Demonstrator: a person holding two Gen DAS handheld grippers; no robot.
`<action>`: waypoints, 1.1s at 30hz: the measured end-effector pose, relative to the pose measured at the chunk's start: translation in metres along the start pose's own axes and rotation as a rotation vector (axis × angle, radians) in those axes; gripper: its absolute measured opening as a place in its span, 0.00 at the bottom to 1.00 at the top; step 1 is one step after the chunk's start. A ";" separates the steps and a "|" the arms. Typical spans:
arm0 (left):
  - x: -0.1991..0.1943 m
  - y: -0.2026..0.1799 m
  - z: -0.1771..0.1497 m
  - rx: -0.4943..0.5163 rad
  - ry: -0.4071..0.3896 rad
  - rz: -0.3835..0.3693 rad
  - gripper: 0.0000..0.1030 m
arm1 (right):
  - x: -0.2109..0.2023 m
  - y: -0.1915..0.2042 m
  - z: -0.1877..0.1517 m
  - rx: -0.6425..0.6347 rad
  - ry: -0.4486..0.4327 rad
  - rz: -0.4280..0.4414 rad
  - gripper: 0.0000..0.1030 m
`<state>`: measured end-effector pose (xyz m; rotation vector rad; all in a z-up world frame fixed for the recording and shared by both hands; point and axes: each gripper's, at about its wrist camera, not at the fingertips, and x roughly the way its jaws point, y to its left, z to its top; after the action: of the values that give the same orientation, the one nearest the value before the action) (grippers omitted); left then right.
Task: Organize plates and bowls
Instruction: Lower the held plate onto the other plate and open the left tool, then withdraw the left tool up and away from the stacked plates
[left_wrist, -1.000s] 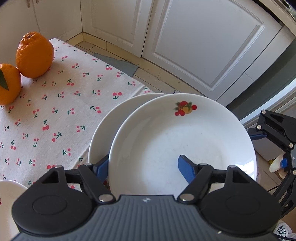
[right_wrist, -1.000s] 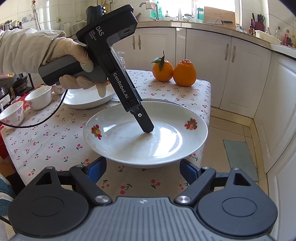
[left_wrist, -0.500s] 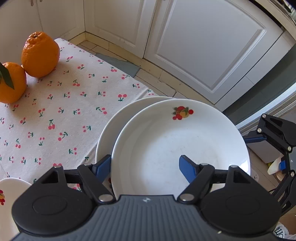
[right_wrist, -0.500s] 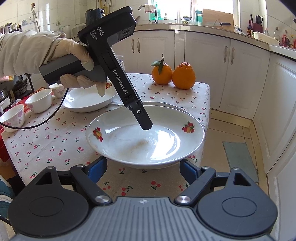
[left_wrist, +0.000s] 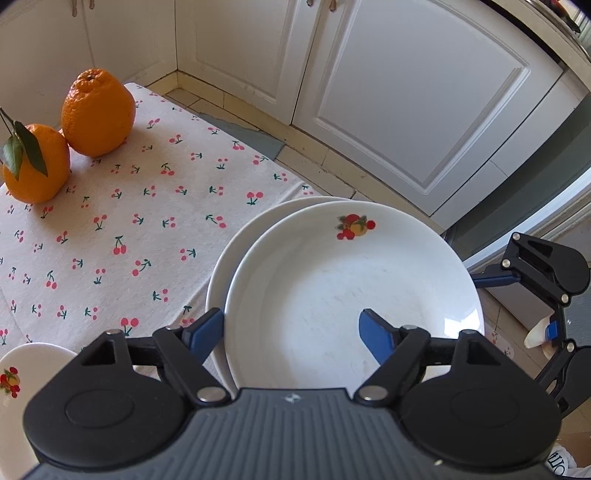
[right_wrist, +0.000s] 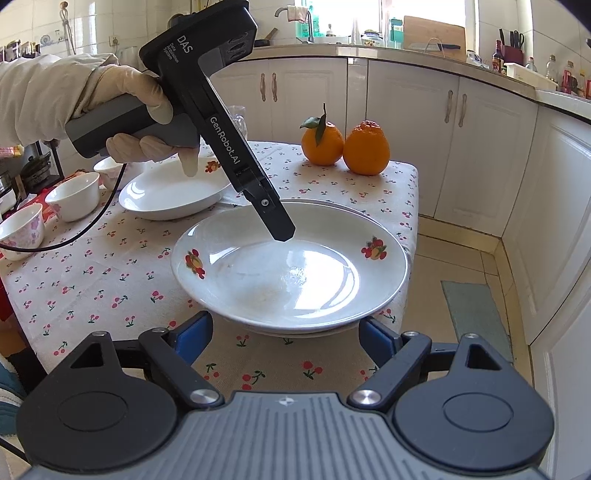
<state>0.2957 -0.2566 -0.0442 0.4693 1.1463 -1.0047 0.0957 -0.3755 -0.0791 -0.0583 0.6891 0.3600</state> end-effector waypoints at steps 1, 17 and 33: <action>-0.001 0.000 0.000 -0.001 -0.001 0.001 0.78 | 0.001 0.001 0.000 0.000 0.002 0.000 0.87; -0.029 -0.005 -0.026 -0.069 -0.117 0.072 0.83 | -0.018 0.034 -0.001 -0.011 -0.022 -0.015 0.96; -0.092 -0.052 -0.139 -0.211 -0.419 0.534 0.93 | -0.046 0.074 0.014 -0.001 -0.076 -0.085 1.00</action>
<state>0.1723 -0.1402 -0.0050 0.3464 0.6839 -0.4761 0.0460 -0.3174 -0.0342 -0.0747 0.6090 0.2795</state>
